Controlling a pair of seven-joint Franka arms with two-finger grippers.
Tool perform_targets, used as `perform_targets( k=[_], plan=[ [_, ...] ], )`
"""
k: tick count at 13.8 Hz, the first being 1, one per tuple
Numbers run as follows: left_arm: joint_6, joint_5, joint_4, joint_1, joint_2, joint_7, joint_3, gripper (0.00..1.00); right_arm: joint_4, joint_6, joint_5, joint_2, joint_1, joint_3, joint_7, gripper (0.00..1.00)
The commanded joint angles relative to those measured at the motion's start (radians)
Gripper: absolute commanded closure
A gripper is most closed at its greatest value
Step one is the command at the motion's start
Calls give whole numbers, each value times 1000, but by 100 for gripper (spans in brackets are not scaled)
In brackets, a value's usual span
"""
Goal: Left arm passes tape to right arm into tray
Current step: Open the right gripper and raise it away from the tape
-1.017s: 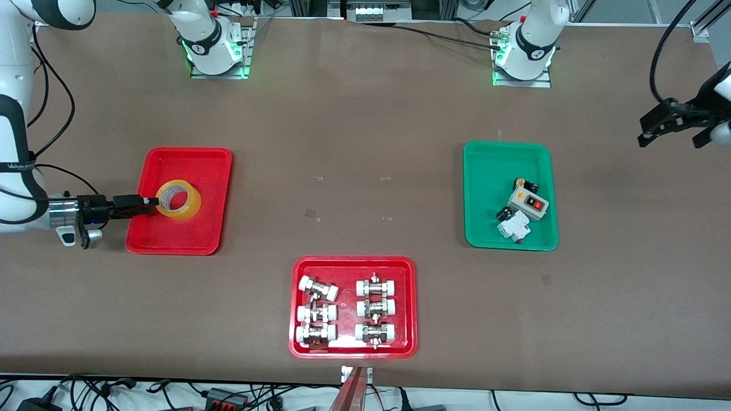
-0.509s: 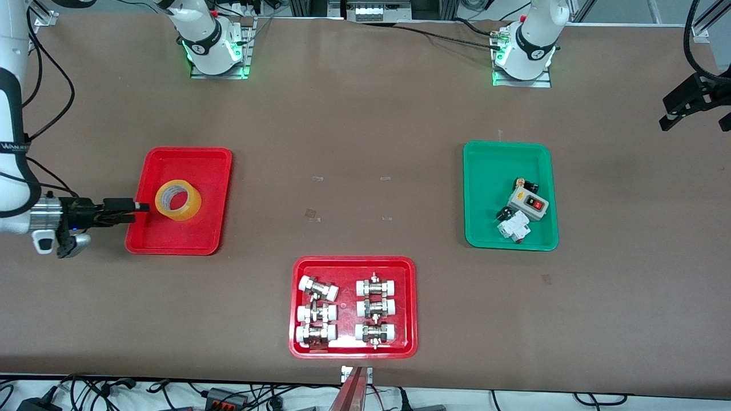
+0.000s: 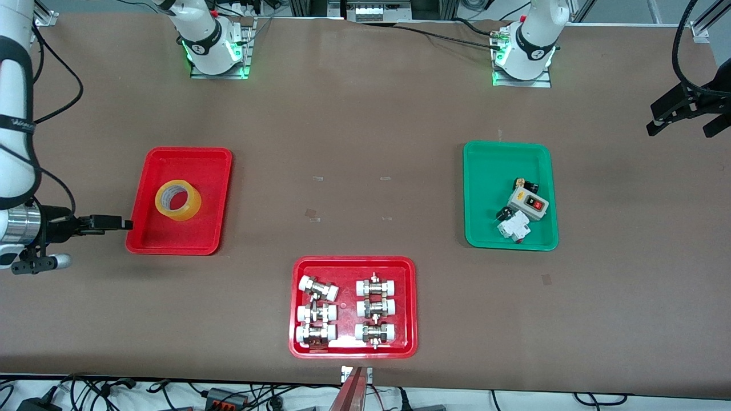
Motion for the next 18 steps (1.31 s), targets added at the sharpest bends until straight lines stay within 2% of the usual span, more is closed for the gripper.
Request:
perform_targets(
  k=[1,3,7,11,13,15,18],
  plan=[
    [-23,0,26,0,12,-10,-4,0,42,-57,-51,-44,35,-5,129,0],
    [-39,-3,28,1,11,-10,-1,0,58,-93,-98,-82,52,-7,173,0],
    [-36,0,28,3,3,4,6,0,189,-179,-162,-90,81,-8,186,0],
    [-30,17,26,3,3,6,5,0,180,-165,-215,-168,91,-8,307,0],
    [-31,17,23,3,2,7,5,0,79,-68,-282,-246,83,-1,298,0],
    [-31,17,25,3,2,7,5,0,-48,37,-301,-335,85,-1,270,0],
    [-31,16,26,3,0,9,5,0,-138,79,-302,-407,91,-1,261,0]
  ],
)
